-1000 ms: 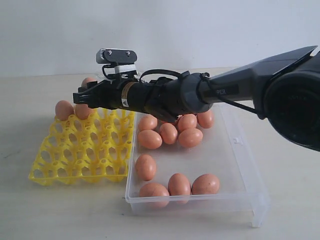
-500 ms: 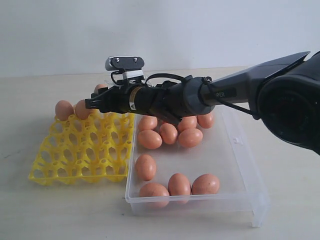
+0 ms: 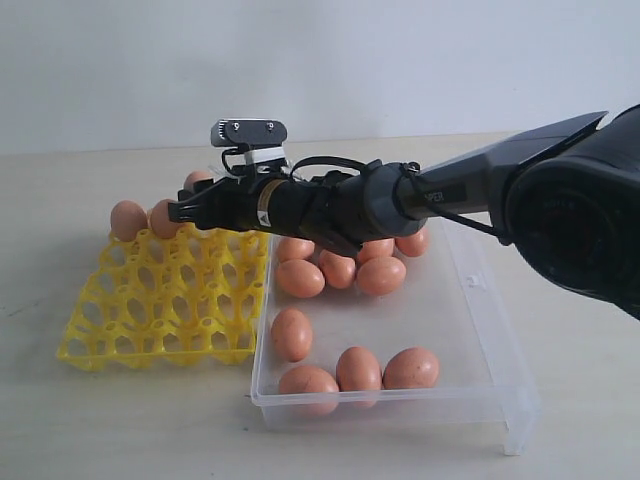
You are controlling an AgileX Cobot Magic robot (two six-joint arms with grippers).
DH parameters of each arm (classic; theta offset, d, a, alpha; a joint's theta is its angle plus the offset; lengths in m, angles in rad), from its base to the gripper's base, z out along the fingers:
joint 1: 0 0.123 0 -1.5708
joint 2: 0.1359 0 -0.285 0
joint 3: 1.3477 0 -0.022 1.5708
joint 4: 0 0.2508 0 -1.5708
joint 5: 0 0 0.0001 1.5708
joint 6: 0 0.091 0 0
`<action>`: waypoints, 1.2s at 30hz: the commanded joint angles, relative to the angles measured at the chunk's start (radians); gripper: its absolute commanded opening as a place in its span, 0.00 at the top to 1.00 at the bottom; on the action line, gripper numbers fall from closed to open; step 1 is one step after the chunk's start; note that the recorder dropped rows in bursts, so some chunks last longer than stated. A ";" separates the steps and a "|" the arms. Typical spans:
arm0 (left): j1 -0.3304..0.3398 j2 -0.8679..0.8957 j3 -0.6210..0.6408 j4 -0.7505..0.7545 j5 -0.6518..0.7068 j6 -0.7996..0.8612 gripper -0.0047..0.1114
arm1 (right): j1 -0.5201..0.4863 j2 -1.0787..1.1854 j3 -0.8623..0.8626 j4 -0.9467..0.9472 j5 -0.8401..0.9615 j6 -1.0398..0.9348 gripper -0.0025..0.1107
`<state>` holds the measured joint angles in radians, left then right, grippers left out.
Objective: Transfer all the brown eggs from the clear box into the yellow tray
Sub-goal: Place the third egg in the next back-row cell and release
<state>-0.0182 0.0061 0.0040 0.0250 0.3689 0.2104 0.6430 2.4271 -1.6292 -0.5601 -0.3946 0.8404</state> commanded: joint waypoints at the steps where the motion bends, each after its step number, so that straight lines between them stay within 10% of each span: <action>1: -0.002 -0.006 -0.004 0.000 -0.008 -0.004 0.96 | -0.004 0.012 -0.013 0.001 -0.034 -0.003 0.84; 36: -0.002 -0.006 -0.004 0.000 -0.008 -0.004 0.96 | 0.013 0.049 -0.098 -0.051 0.114 0.104 0.44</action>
<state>-0.0182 0.0061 0.0040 0.0250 0.3689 0.2104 0.6548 2.4748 -1.7319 -0.6075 -0.2818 0.9447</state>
